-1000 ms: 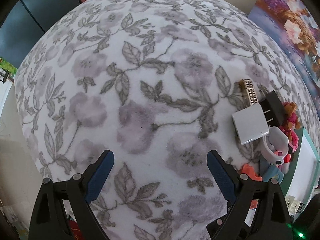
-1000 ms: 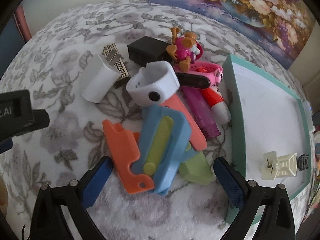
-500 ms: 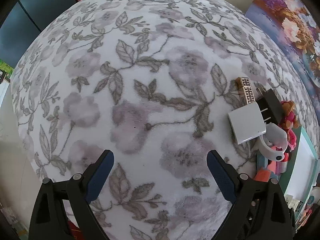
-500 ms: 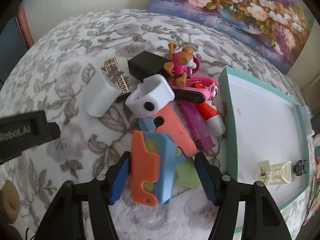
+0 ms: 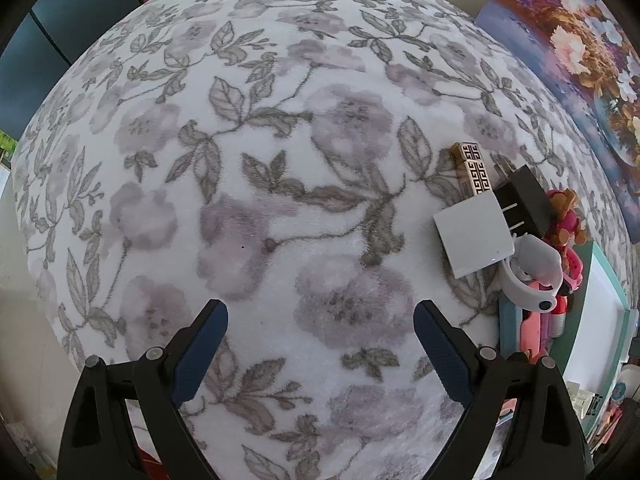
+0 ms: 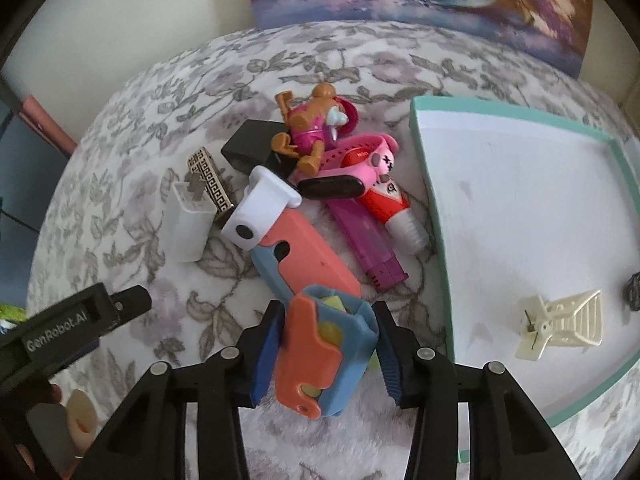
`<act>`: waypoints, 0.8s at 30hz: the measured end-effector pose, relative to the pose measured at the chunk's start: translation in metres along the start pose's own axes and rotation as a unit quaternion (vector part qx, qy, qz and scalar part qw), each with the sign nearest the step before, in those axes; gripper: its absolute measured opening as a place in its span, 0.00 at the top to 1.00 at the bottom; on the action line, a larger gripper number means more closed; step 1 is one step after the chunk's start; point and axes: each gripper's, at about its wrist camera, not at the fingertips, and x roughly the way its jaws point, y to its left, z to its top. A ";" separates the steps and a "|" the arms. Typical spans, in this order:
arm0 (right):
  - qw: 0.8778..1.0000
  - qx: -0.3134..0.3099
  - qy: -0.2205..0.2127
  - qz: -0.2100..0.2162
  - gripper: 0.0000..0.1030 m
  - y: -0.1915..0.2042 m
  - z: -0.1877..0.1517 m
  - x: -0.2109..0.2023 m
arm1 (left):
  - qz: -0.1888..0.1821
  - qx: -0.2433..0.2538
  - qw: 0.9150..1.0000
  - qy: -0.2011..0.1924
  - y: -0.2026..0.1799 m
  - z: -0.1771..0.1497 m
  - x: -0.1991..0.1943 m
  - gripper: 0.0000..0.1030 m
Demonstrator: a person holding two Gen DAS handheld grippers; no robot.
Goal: Organize rigid objects
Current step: 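Grasp the orange and blue toy with the right gripper and lift it, then grasp the white charger plug with the left gripper while the right gripper carries the toy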
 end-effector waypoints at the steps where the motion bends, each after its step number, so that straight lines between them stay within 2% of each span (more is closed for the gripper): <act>1: 1.000 0.004 0.001 0.005 0.55 -0.001 0.000 -0.001 | 0.000 0.001 1.000 -0.001 -0.002 -0.001 -0.001 0.08; 10: 0.999 0.028 -0.003 0.036 0.57 -0.011 0.007 -0.014 | -0.005 0.009 1.000 -0.002 -0.016 -0.003 -0.004 0.08; 18: 0.997 0.041 -0.031 0.052 0.57 -0.020 0.014 -0.038 | -0.018 0.005 1.000 -0.009 -0.014 -0.004 -0.011 0.08; 24: 0.995 0.055 -0.061 0.057 0.57 -0.031 0.018 -0.060 | -0.043 -0.002 0.999 -0.012 -0.015 -0.001 -0.019 0.08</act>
